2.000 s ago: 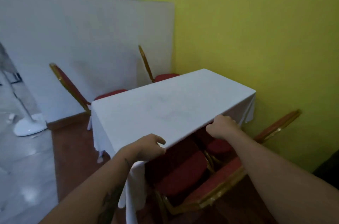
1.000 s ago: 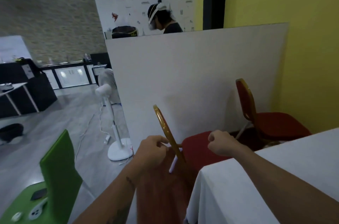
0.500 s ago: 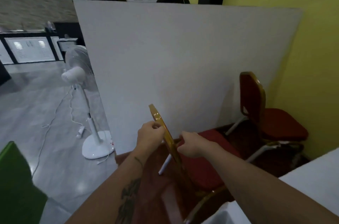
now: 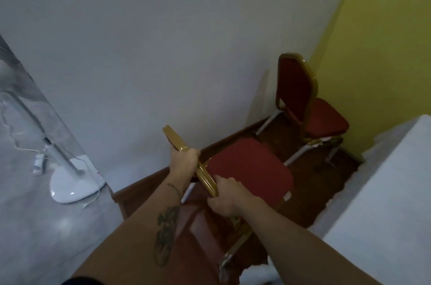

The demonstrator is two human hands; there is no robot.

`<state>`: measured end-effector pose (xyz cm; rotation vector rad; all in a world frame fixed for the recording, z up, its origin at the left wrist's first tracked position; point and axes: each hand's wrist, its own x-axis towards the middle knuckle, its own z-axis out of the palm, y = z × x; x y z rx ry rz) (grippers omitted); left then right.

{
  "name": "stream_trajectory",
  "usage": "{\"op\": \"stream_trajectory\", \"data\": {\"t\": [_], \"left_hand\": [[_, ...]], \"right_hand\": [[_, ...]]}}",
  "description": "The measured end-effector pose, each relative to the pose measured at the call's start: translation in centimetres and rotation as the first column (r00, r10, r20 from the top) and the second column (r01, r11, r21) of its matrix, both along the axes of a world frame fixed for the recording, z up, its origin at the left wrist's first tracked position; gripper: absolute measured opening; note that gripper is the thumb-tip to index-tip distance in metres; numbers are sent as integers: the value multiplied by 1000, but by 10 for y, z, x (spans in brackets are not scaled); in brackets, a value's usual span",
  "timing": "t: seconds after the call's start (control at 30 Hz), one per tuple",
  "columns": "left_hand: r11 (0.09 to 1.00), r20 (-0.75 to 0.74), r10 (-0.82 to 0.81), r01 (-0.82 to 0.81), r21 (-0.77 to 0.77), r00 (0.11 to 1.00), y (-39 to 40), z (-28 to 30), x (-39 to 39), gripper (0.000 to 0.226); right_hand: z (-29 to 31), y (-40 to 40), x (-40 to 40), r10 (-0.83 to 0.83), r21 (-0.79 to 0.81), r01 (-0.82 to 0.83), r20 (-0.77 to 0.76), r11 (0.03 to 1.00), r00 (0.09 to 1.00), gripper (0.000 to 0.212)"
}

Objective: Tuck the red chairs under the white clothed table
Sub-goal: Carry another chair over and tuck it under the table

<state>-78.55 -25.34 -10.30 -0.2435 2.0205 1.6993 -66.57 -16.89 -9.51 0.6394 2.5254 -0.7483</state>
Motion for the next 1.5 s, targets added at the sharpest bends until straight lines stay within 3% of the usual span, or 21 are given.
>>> {"op": "stream_trajectory", "data": {"t": [0.27,0.43,0.6,0.87,1.0,1.17,1.23,1.4,1.5], "left_hand": [[1000,-19,-24,24,3,1000,26,4,4,19],[993,-10,-111,112,40,994,39,-3,32,25],[968,48,-248,246,48,968,60,-8,42,16],[829,100,-558,559,15,824,131,-36,-13,59],[760,79,-650,648,54,755,167,-23,-39,48],[655,101,-756,747,115,647,216,-43,-88,102],[631,98,-775,769,97,624,232,-46,-97,113],[564,98,-826,818,114,555,238,-9,-86,78],[518,94,-855,849,104,510,251,-14,-87,82]], "right_hand": [[14,21,6,-30,-17,30,2,999,1000,38],[16,36,43,-66,9,66,10,998,998,32],[7,45,64,-133,18,133,5,991,991,41],[-7,76,41,-298,38,297,14,954,955,46],[-4,94,11,-422,58,420,15,906,907,54],[1,107,-28,-574,60,571,51,818,817,62],[2,111,-38,-622,73,618,65,783,781,61],[-3,117,-46,-744,83,740,87,668,662,69],[-12,120,-50,-809,20,812,92,584,580,79]]}}
